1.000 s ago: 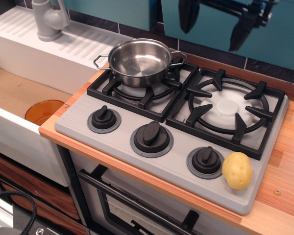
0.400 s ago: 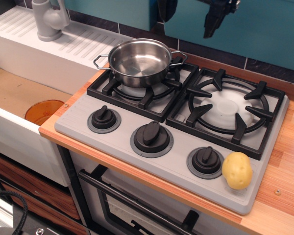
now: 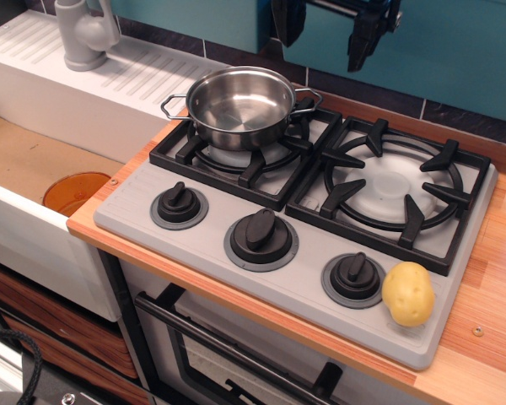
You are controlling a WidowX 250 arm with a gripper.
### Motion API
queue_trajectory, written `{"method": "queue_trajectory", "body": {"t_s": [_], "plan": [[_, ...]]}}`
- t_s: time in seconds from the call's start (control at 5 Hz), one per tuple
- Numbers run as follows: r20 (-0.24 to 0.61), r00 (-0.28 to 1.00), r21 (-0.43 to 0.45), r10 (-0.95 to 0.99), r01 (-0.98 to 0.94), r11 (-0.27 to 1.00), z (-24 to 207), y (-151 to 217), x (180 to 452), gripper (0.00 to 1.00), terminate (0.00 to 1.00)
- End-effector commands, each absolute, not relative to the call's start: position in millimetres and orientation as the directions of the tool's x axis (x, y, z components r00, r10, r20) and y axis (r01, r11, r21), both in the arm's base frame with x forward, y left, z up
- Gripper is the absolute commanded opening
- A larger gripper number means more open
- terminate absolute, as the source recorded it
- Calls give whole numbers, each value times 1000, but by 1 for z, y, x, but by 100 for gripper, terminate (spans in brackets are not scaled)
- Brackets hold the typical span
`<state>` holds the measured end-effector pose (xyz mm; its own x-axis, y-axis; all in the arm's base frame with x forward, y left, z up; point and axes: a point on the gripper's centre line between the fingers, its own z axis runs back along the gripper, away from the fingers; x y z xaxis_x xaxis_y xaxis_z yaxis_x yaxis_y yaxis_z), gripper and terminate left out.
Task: Put pot or pan on stove and put potato in pot or pan
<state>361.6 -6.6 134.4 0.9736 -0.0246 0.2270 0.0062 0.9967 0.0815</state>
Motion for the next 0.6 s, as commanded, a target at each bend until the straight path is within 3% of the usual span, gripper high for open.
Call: {"method": "queue_trajectory", "body": {"t_s": [0.0,0.4], "plan": [[297,955,79,-24,1,997,121,11,380,100,0],[308,951,90,16,-46,995,100,15,372,100,0]]}}
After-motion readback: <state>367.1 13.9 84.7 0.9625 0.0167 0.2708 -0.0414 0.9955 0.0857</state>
